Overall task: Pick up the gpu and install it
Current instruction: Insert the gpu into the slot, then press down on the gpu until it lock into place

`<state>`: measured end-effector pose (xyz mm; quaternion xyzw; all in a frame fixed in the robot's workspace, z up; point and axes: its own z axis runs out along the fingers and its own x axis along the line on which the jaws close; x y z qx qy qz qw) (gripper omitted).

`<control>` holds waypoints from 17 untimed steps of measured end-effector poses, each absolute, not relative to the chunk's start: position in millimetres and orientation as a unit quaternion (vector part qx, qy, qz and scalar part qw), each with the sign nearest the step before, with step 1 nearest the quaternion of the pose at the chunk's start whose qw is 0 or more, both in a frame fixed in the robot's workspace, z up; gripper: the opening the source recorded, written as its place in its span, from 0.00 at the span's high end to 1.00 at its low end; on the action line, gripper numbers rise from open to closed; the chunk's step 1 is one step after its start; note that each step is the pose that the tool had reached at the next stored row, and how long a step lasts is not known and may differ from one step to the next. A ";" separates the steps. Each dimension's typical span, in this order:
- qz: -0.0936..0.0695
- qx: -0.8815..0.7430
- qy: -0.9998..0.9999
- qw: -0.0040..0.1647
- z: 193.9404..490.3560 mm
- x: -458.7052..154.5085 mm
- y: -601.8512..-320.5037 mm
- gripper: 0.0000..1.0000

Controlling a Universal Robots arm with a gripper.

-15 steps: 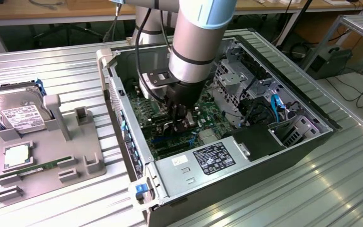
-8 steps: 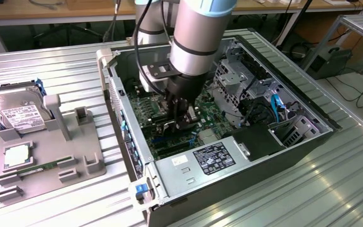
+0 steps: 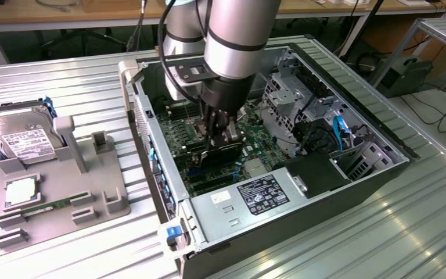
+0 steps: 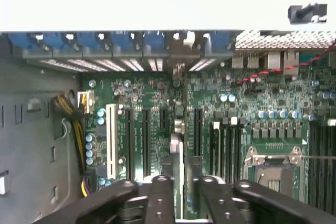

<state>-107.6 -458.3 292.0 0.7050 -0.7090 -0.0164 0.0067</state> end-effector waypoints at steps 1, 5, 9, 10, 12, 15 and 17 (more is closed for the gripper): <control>-0.016 0.705 -0.709 0.007 292.0 -107.6 -458.3 0.80; -0.016 0.705 -0.709 0.007 292.0 -107.6 -458.3 0.89; -0.016 0.705 -0.709 0.007 292.0 -107.6 -458.3 0.89; -0.016 0.705 -0.709 0.007 292.0 -107.6 -458.3 0.89; -0.016 0.705 -0.709 0.007 292.0 -107.6 -458.3 0.89; -0.016 0.705 -0.709 0.007 292.0 -107.6 -458.3 0.89; -0.016 0.705 -0.709 0.007 292.0 -107.7 -458.3 0.89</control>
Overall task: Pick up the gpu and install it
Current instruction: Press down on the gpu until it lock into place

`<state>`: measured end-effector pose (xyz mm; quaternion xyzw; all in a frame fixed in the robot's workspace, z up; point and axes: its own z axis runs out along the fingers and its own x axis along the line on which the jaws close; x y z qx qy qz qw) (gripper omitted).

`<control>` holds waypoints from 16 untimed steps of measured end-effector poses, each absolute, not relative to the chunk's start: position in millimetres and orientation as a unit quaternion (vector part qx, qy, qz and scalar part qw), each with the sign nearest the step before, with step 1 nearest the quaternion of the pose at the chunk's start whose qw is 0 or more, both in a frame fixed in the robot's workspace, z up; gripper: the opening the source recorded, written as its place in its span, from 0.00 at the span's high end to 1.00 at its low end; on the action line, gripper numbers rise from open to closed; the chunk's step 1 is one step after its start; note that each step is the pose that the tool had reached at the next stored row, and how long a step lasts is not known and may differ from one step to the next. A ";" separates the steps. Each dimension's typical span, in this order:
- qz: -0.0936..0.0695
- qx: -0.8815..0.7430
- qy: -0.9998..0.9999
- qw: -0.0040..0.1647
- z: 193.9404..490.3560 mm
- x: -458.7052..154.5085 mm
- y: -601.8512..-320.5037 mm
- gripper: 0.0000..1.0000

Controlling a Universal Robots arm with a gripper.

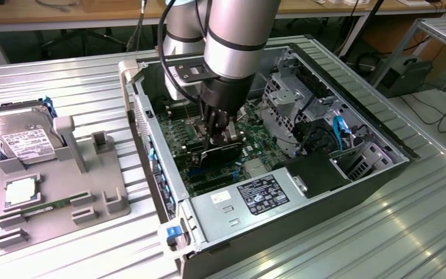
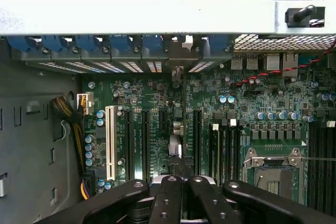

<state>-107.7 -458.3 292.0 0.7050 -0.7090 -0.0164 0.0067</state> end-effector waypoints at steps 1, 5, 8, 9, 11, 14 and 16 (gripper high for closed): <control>-0.016 0.705 -0.709 0.007 292.0 -107.6 -458.3 0.89; -0.015 0.705 -0.709 0.006 291.4 -108.2 -458.0 0.89; -0.014 0.705 -0.709 0.005 287.8 -112.1 -455.3 0.89; -0.014 0.705 -0.709 0.005 286.5 -114.1 -453.7 0.89; -0.014 0.705 -0.709 0.004 283.5 -116.4 -451.7 0.89; -0.014 0.705 -0.709 0.004 280.6 -116.3 -451.5 0.89; -0.013 0.705 -0.709 0.004 279.4 -116.3 -451.4 0.89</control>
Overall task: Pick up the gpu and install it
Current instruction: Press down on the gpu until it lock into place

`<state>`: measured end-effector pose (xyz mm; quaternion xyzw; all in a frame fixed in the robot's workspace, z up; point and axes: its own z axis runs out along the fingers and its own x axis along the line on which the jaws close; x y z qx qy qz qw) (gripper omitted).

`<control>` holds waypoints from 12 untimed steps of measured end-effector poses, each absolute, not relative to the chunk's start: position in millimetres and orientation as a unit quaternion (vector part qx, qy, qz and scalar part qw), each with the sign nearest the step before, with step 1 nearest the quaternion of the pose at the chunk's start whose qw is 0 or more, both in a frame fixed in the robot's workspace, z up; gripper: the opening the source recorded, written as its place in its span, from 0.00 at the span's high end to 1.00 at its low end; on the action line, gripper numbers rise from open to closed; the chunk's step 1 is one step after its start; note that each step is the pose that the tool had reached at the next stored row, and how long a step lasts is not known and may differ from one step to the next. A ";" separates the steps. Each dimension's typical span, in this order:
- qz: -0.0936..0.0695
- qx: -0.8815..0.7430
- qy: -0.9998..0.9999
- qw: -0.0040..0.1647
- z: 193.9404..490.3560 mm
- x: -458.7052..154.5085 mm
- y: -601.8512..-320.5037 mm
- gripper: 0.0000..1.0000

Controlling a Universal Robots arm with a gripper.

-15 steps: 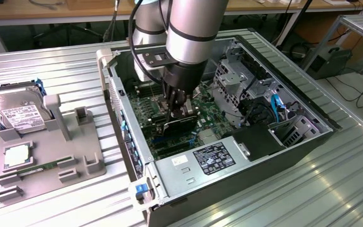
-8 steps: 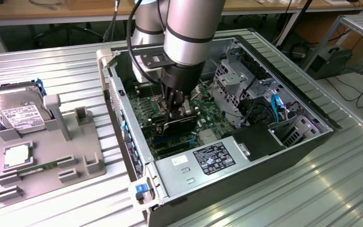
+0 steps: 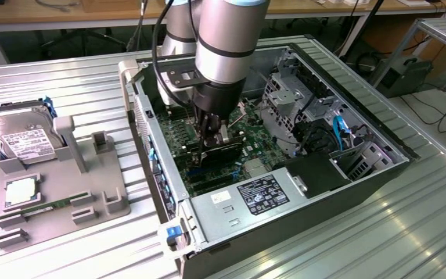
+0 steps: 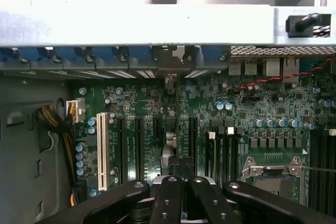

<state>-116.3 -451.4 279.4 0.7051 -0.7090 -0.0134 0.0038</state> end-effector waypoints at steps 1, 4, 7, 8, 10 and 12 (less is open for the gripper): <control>-0.013 0.705 -0.709 0.004 278.9 -116.2 -451.3 0.89; -0.013 0.705 -0.709 0.004 278.4 -114.0 -451.3 0.89; -0.013 0.705 -0.709 0.003 276.6 -112.6 -451.3 0.89; -0.012 0.705 -0.709 0.003 275.3 -112.6 -451.4 0.89; -0.011 0.705 -0.709 0.002 272.8 -112.8 -451.4 0.89; -0.009 0.705 -0.709 0.000 270.8 -113.5 -451.4 0.89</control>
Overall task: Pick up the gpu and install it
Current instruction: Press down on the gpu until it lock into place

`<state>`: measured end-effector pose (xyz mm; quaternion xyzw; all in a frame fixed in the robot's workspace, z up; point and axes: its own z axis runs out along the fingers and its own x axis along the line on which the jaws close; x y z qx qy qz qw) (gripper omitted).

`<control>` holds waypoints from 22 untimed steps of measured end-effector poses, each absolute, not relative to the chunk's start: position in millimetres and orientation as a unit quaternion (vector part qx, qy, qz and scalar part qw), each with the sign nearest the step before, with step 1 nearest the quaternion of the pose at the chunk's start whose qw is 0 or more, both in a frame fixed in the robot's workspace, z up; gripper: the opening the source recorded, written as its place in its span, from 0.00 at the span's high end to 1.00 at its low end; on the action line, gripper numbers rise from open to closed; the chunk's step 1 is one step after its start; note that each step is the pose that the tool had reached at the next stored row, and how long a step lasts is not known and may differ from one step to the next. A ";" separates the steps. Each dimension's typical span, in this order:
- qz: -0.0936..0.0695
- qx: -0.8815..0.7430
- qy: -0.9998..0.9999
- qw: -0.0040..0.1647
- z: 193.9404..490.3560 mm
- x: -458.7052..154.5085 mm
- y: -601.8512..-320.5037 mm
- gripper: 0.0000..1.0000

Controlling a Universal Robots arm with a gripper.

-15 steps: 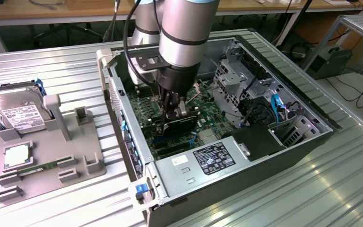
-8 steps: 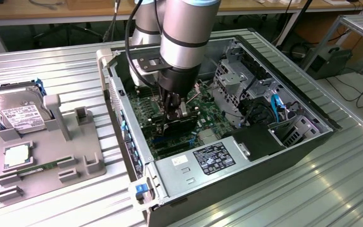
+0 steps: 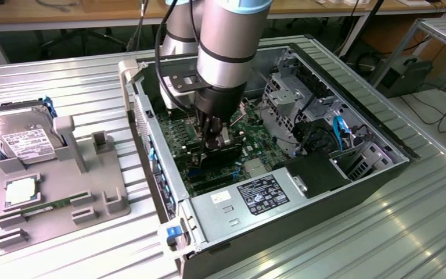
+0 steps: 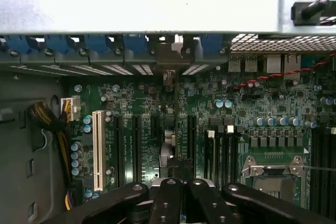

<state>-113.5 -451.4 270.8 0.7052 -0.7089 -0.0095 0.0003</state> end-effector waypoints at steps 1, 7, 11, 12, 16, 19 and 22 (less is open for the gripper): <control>-0.009 0.705 -0.709 0.000 270.2 -113.7 -451.4 0.89; -0.009 0.705 -0.709 -0.003 273.2 -114.9 -451.6 0.89; -0.009 0.705 -0.709 -0.001 293.6 -115.1 -451.8 0.89; -0.009 0.705 -0.709 -0.001 295.2 -115.0 -451.8 0.89; -0.009 0.705 -0.709 -0.001 295.3 -115.0 -451.8 0.89; -0.009 0.705 -0.709 -0.001 295.3 -115.0 -451.8 0.89; -0.009 0.705 -0.709 -0.001 295.3 -115.0 -451.8 0.89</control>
